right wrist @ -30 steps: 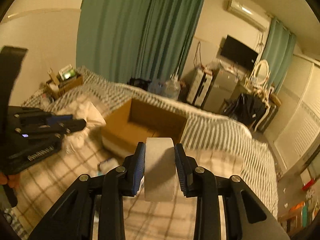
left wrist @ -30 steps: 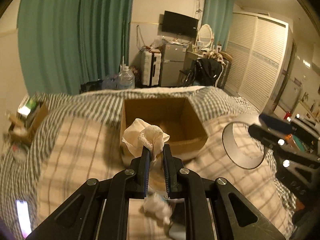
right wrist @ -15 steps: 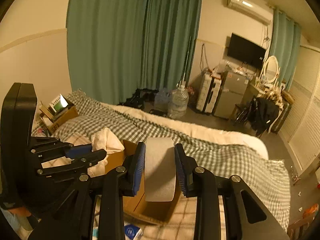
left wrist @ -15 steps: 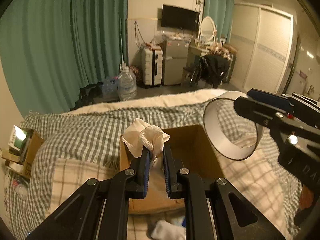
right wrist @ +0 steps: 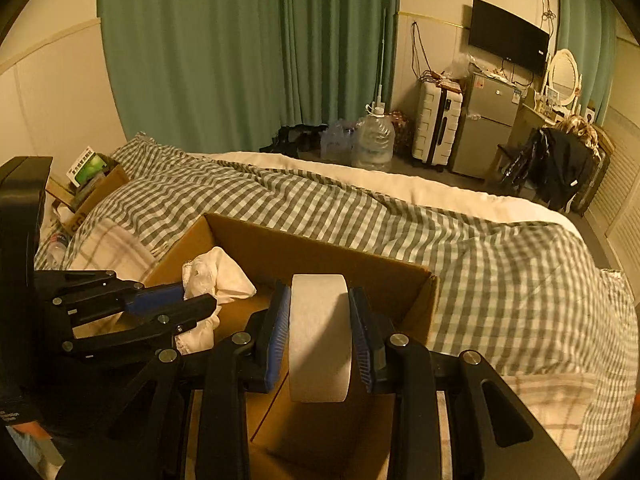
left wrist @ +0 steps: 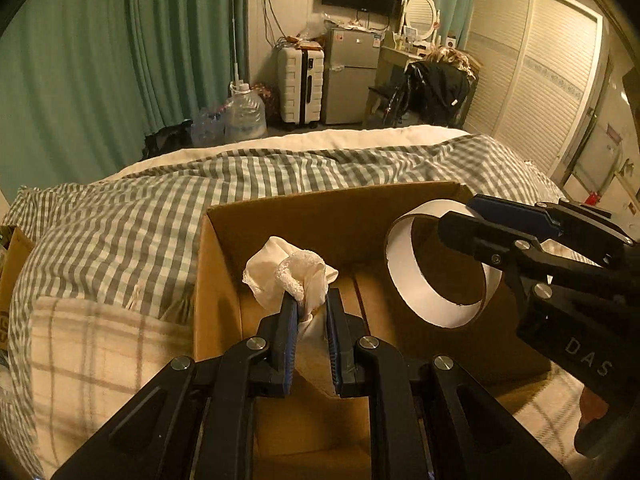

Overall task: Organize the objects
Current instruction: 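Carry the cloth and tape roll into the box and open both grippers, then grasp the white plastic tube with the left gripper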

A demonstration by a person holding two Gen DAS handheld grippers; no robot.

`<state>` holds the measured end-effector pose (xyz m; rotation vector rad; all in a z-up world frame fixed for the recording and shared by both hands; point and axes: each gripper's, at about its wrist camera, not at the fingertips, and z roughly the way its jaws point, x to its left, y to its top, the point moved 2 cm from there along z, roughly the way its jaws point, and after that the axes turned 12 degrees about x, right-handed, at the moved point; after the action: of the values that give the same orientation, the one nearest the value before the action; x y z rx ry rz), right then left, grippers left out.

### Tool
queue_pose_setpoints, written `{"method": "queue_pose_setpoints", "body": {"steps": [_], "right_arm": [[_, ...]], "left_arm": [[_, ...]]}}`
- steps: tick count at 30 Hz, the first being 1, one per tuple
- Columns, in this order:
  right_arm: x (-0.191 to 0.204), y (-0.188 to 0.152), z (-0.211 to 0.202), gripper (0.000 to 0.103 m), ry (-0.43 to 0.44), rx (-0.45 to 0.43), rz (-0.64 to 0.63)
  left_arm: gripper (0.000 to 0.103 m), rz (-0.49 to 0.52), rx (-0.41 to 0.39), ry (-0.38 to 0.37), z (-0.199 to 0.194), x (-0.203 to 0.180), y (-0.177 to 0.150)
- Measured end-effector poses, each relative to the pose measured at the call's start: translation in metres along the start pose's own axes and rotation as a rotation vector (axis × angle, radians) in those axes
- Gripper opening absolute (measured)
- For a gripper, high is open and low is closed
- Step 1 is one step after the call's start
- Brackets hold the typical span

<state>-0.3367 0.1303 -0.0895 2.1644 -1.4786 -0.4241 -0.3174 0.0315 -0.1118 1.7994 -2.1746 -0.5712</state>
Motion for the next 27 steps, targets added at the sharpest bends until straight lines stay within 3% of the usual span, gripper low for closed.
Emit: {"method": "queue_pose_setpoints", "body": {"steps": [1, 3, 4, 5, 8, 11, 20, 27], "right_arm": [[-0.003, -0.001, -0.001, 0.029, 0.006, -0.012, 0.017], [-0.005, -0.001, -0.007, 0.044, 0.021, -0.028, 0.033], [-0.006, -0.001, -0.012, 0.062, 0.016, -0.037, 0.037], [-0.007, -0.001, -0.022, 0.069, 0.002, -0.056, 0.044], [-0.006, -0.001, -0.054, 0.069, -0.014, -0.089, 0.050], [-0.005, -0.005, -0.096, 0.074, -0.055, -0.110, 0.047], [0.023, -0.053, -0.237, 0.081, -0.165, -0.187, -0.006], [0.052, -0.118, -0.274, 0.082, -0.198, -0.183, -0.042]], "left_arm": [[0.019, -0.002, 0.004, -0.003, 0.001, 0.000, -0.001], [0.032, -0.008, 0.015, -0.016, -0.001, 0.000, -0.002], [0.049, -0.011, 0.013, -0.019, -0.005, 0.001, -0.003], [0.067, -0.015, 0.002, -0.012, -0.011, 0.001, -0.004], [0.088, -0.034, -0.052, 0.045, -0.039, 0.003, -0.010], [0.095, -0.053, -0.076, 0.058, -0.073, 0.005, -0.022], [0.101, -0.063, -0.167, 0.122, -0.179, 0.007, -0.076], [0.101, -0.056, -0.178, 0.142, -0.206, -0.002, -0.146]]}}
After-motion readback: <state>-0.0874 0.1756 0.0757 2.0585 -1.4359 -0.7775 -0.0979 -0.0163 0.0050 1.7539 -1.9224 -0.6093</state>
